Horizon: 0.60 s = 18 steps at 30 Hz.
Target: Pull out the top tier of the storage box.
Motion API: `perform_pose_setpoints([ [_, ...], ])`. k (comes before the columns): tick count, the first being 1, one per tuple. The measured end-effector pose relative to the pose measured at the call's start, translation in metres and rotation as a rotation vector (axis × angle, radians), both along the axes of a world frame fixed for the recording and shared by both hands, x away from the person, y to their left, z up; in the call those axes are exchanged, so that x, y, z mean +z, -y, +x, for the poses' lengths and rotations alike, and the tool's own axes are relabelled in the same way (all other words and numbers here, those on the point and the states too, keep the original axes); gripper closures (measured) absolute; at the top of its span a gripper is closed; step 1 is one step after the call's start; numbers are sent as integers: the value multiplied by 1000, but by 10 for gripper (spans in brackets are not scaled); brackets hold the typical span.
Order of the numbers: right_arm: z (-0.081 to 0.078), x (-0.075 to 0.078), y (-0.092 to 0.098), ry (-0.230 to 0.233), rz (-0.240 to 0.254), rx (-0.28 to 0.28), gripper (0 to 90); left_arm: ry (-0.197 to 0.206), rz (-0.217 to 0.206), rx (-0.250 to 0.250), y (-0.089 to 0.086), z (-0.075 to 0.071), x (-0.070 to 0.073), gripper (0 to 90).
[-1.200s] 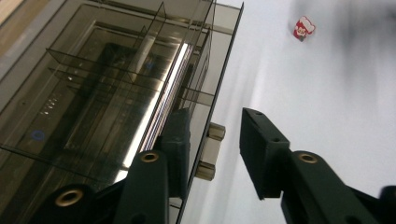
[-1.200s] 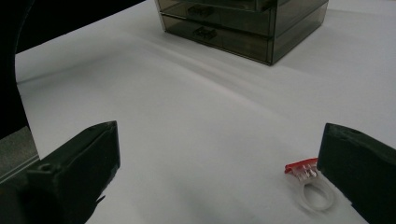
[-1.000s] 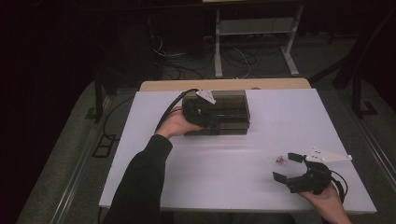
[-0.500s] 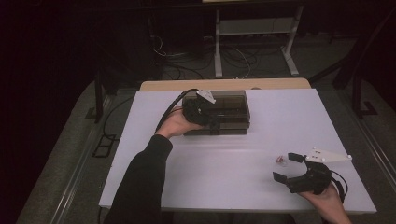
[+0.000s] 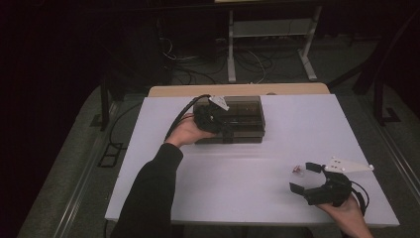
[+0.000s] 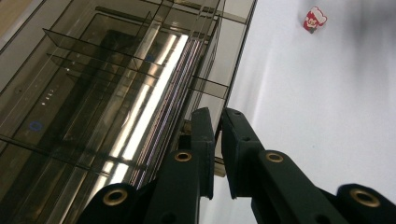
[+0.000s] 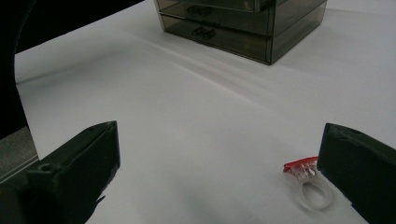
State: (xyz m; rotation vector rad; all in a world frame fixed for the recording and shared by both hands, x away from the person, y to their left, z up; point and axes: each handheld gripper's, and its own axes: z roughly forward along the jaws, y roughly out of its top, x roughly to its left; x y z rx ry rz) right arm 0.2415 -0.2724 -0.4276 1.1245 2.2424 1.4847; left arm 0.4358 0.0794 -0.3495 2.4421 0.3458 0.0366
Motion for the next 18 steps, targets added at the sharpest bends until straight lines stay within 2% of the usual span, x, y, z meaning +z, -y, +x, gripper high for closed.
perform_pose_setpoints([
  [7,0,0,0,-1,0,0,0,-12,-3,-10,0,-1,0,829],
  [18,0,0,0,-1,1,-1,0,0,20,-25,3,-6,1,830],
])
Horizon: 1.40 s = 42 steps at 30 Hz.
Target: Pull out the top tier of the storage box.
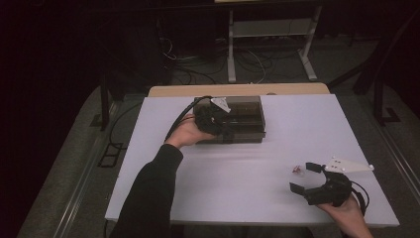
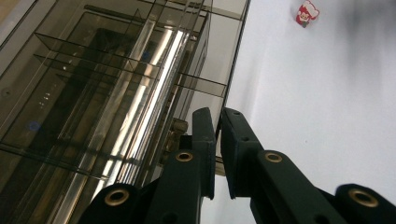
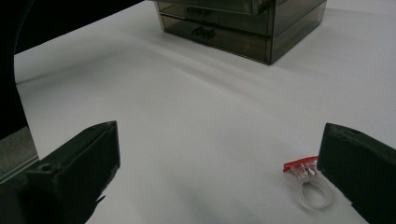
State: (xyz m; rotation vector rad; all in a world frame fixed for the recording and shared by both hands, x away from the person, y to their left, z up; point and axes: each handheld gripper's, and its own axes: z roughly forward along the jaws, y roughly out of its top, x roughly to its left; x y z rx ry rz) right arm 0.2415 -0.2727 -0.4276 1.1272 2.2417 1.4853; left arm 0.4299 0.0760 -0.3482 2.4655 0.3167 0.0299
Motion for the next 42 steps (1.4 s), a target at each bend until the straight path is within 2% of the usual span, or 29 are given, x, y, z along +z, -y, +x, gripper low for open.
perform_pose_setpoints([
  [14,0,0,0,0,0,1,0,9,24,-11,3,-7,1,832],
  [21,0,0,-1,-2,-1,2,0,1,4,-16,0,-9,0,833],
  [39,0,0,-1,-2,-2,2,0,7,10,-42,1,-22,0,842],
  [42,0,0,-1,-3,-2,2,0,3,1,-38,0,-23,-1,840],
])
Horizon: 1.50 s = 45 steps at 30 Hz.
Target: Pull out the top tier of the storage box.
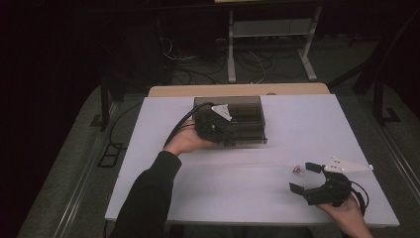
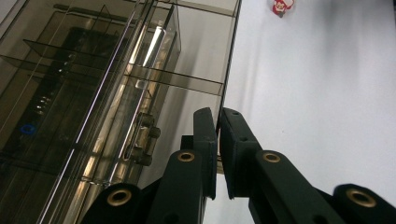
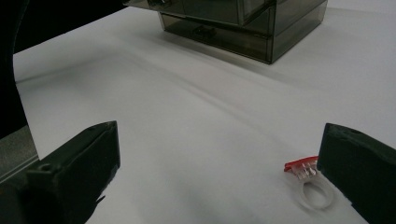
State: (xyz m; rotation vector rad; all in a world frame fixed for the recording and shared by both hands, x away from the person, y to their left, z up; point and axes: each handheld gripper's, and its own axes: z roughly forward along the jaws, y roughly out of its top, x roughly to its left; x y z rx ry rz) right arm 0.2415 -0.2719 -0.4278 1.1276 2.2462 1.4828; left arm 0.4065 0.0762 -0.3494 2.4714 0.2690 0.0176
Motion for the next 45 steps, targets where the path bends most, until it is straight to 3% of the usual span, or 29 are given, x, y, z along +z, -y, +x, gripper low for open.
perform_pose_setpoints([
  [16,0,0,0,0,-2,1,0,3,-3,-2,-2,-7,-1,839],
  [27,0,0,0,0,-1,2,0,-14,-30,-2,-4,-11,-3,841],
  [45,0,0,-1,0,-1,3,0,-15,-14,-24,-1,-19,-4,844],
])
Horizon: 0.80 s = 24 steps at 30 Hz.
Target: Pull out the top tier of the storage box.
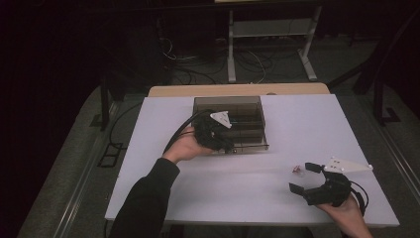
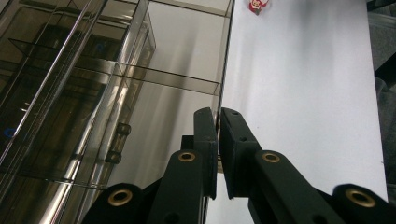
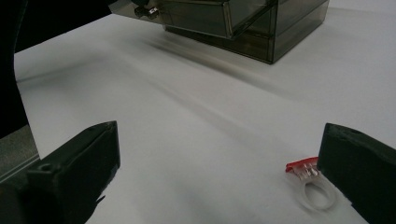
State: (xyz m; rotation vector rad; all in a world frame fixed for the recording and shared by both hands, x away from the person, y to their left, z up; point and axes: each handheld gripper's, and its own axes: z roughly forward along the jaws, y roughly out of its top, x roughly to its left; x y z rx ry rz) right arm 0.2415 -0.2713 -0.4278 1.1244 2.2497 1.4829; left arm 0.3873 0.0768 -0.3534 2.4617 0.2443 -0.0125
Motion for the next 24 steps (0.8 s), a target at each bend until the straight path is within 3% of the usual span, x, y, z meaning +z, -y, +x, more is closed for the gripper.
perform_pose_setpoints([
  [12,0,0,0,0,0,0,0,-10,3,-6,-4,-4,0,837],
  [24,0,0,-1,0,0,0,0,-19,-13,-1,-5,-8,-1,733],
])
